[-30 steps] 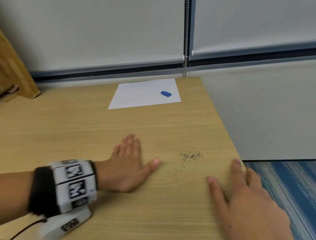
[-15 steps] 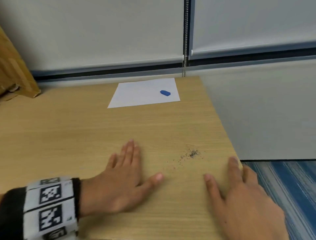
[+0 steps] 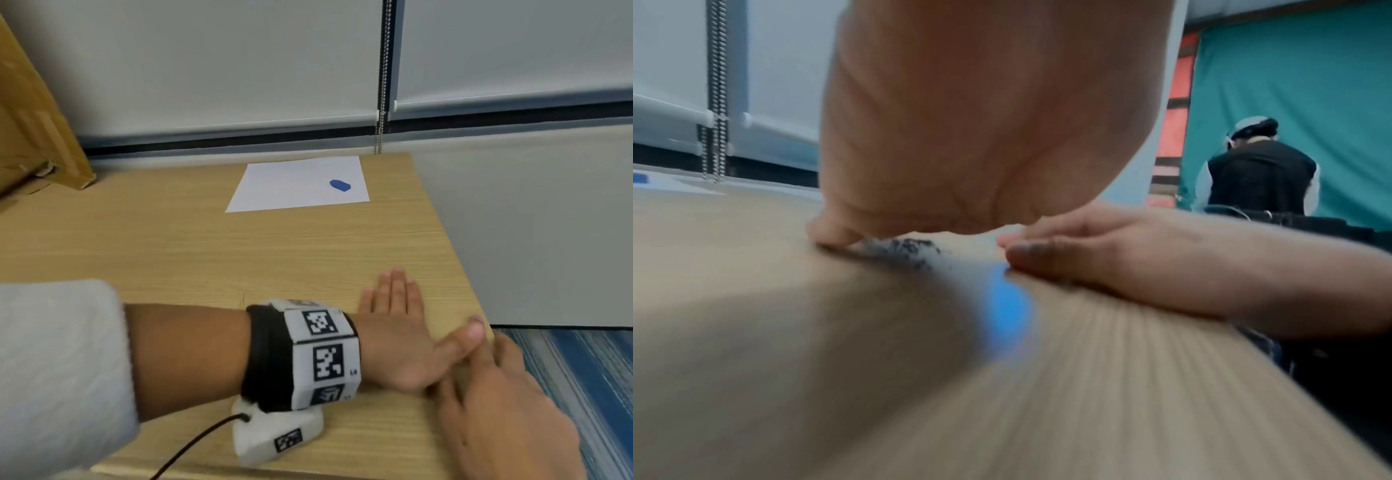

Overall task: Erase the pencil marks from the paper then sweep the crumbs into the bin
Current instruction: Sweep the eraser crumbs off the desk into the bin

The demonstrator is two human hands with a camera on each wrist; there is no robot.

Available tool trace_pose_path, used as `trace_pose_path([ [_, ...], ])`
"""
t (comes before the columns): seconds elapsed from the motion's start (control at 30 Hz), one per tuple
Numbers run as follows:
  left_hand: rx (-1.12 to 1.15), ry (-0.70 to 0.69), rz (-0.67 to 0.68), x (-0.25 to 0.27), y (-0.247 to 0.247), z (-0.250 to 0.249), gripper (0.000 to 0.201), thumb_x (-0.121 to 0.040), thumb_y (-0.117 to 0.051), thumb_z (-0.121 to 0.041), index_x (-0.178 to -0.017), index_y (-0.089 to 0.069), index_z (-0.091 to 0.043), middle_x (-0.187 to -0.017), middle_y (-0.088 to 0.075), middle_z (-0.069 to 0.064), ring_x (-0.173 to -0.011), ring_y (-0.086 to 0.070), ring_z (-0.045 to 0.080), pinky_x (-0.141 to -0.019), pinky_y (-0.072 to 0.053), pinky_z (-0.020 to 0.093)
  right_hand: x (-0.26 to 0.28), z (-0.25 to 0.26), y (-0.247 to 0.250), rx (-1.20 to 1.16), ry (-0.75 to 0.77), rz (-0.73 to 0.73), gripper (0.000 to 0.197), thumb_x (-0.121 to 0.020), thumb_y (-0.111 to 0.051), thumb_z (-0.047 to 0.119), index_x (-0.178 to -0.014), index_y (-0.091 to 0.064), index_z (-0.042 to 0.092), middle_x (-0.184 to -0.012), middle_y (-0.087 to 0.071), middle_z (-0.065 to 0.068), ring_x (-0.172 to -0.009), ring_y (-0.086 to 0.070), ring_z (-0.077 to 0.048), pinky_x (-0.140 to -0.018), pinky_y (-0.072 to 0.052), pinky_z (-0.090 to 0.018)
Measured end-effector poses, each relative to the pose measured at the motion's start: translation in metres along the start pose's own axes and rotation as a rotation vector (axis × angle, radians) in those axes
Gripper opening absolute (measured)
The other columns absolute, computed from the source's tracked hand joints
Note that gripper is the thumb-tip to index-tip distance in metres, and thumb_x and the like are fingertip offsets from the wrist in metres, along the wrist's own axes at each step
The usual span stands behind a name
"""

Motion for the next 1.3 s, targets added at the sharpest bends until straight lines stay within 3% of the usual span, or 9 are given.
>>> trace_pose_path([
  [0.07, 0.001, 0.018, -0.044, 0.008, 0.014, 0.013, 0.097, -0.084, -0.001, -0.076, -0.145, 0.03, -0.007, -0.15, 0.041, 0.01, -0.14, 0.036, 0.021, -0.118, 0.013, 0.041, 0.001, 0.002, 0.0, 0.007, 0.015, -0.002, 0.068, -0.088, -0.011, 0.061, -0.147, 0.008, 0.032, -0.153, -0.007, 0.002, -0.132, -0.04, -0.02, -0.091, -0.044, -0.036],
  [0.17, -0.076, 0.147, -0.019, 0.044, 0.013, 0.066, 0.107, -0.069, 0.006, -0.081, -0.144, 0.033, -0.009, -0.146, 0.045, 0.007, -0.137, 0.038, 0.019, -0.119, 0.011, 0.039, 0.001, 0.002, -0.001, 0.015, 0.007, 0.015, 0.079, -0.075, 0.006, 0.065, -0.145, 0.01, 0.03, -0.154, -0.007, 0.002, -0.127, -0.043, -0.02, -0.087, -0.046, -0.037],
  [0.37, -0.233, 0.231, 0.149, 0.089, -0.036, 0.09, 0.127, -0.032, 0.036, -0.086, -0.132, 0.044, -0.007, -0.141, 0.051, 0.011, -0.134, 0.042, 0.024, -0.116, 0.017, 0.038, 0.0, 0.001, -0.002, 0.004, -0.022, 0.017, 0.07, -0.085, -0.002, 0.064, -0.144, 0.014, 0.031, -0.154, -0.005, 0.002, -0.128, -0.041, -0.019, -0.086, -0.047, -0.037],
  [0.63, -0.022, 0.013, 0.045, 0.021, -0.012, 0.013, 0.113, -0.061, 0.008, -0.08, -0.144, 0.032, -0.008, -0.148, 0.043, 0.008, -0.138, 0.038, 0.02, -0.118, 0.015, 0.042, 0.002, 0.001, 0.0, 0.012, -0.001, 0.013, 0.072, -0.089, -0.013, 0.062, -0.148, 0.012, 0.029, -0.156, -0.003, 0.001, -0.131, -0.04, -0.02, -0.092, -0.045, -0.035],
  [0.73, 0.052, 0.062, -0.034, 0.016, 0.017, 0.03, 0.109, -0.067, 0.002, -0.078, -0.144, 0.031, -0.008, -0.15, 0.041, 0.008, -0.14, 0.034, 0.019, -0.118, 0.012, 0.036, 0.002, 0.002, 0.002, 0.01, -0.003, 0.011, 0.074, -0.081, 0.001, 0.064, -0.147, 0.011, 0.03, -0.154, -0.006, 0.002, -0.129, -0.041, -0.019, -0.09, -0.044, -0.035],
  [0.87, 0.025, 0.262, -0.137, 0.043, 0.038, 0.104, 0.122, -0.056, 0.007, -0.086, -0.145, 0.029, -0.007, -0.152, 0.04, 0.009, -0.141, 0.031, 0.017, -0.118, 0.009, 0.033, 0.001, -0.001, -0.001, 0.006, -0.005, 0.028, 0.072, -0.086, -0.003, 0.064, -0.146, 0.014, 0.029, -0.155, -0.004, 0.002, -0.131, -0.039, -0.018, -0.085, -0.049, -0.038],
  [1.03, -0.033, 0.491, 0.015, 0.115, -0.01, 0.178, 0.134, -0.015, 0.032, -0.093, -0.126, 0.044, -0.019, -0.144, 0.048, 0.005, -0.13, 0.04, 0.011, -0.108, 0.017, 0.023, -0.001, -0.002, -0.003, 0.002, -0.001, 0.037, 0.072, -0.084, 0.0, 0.064, -0.146, 0.014, 0.029, -0.153, -0.005, 0.002, -0.127, -0.041, -0.019, -0.082, -0.047, -0.036],
  [1.13, -0.039, 0.485, 0.053, 0.12, -0.028, 0.173, 0.124, -0.022, 0.035, -0.092, -0.122, 0.048, -0.02, -0.146, 0.048, 0.007, -0.129, 0.044, 0.014, -0.11, 0.019, 0.027, -0.001, -0.002, -0.005, -0.004, -0.013, 0.042, 0.079, -0.075, 0.007, 0.064, -0.146, 0.013, 0.03, -0.153, -0.005, 0.001, -0.13, -0.039, -0.021, -0.085, -0.046, -0.038],
  [1.3, -0.106, 0.052, 0.075, 0.063, -0.027, 0.067, 0.101, -0.079, 0.0, -0.081, -0.14, 0.038, -0.01, -0.143, 0.049, 0.009, -0.134, 0.044, 0.019, -0.117, 0.016, 0.043, -0.004, -0.005, -0.012, -0.01, -0.032, 0.044, 0.094, -0.06, 0.01, 0.07, -0.146, 0.008, 0.032, -0.154, -0.006, 0.0, -0.131, -0.039, -0.026, -0.096, -0.045, -0.043],
])
Point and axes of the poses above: each hand's wrist, its own x-axis away from the middle knuckle, its own y-axis out of the back of the hand, z = x × y, the point moved 7 cm from there along -x, towards the middle knuckle
